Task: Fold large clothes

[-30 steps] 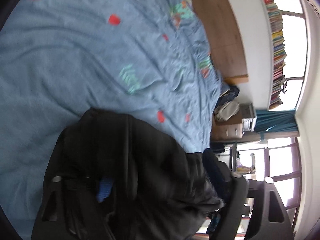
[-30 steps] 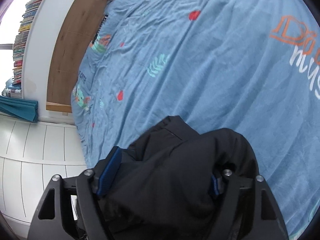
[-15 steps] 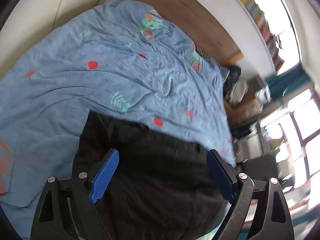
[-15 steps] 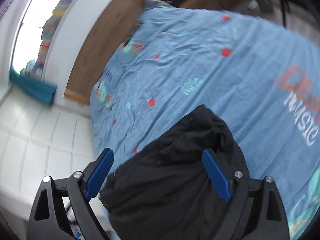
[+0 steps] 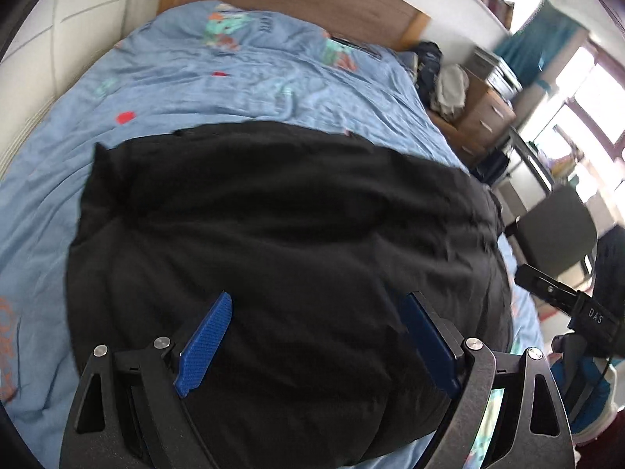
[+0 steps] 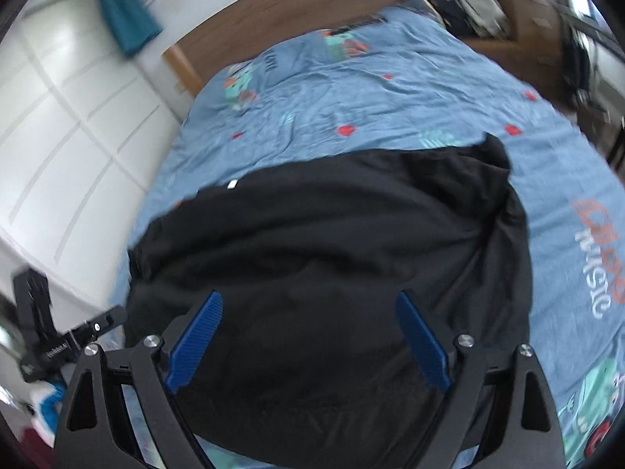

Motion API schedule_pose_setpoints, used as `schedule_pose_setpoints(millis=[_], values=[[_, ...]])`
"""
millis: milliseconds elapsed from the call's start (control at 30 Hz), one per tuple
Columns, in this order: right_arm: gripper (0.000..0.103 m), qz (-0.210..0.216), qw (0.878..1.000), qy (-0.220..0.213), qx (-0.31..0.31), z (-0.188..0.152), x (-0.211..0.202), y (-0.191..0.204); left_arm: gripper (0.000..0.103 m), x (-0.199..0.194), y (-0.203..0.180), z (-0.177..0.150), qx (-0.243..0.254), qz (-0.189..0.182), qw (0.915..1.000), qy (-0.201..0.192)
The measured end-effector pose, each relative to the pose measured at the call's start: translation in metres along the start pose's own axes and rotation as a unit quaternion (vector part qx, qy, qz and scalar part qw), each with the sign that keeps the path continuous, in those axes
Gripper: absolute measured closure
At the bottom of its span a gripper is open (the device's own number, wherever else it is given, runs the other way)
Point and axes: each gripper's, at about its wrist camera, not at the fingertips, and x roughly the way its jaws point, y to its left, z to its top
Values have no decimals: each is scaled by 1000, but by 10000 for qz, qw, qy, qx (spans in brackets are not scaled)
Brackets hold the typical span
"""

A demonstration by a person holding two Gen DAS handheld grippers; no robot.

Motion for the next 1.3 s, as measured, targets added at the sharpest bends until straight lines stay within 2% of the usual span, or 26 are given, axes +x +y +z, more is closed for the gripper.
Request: schedule_pose_setpoints(millis=[67,233,467,867,967,1067,1167,1300], values=[[13,-65,9997,12,-232,-8,10,11,14,15,-8,1,247,166,9995,43],[13,-235,9981,300,-492,-14,48,16,14,46,-16,17,494,407,9979,107],[13,-389,9967,417,-570,11,85,11,11,88,-13,51,669,581,9954,368],[11,-531,9957,481,-584,63,134,2,6,123,2,93,323,576,9962,568],[10,-548,9956,530,-551,74,144,-1,3,134,8,98,176,580,9961,634],[8,-536,9962,568,-388,78,156,-9,1,151,16,97,55,543,9954,782],[1,-546,9963,631,-201,73,171,-19,1,160,19,92,23,519,9956,785],[0,-575,9954,763,-88,70,189,-27,1,171,21,93,13,602,9949,809]])
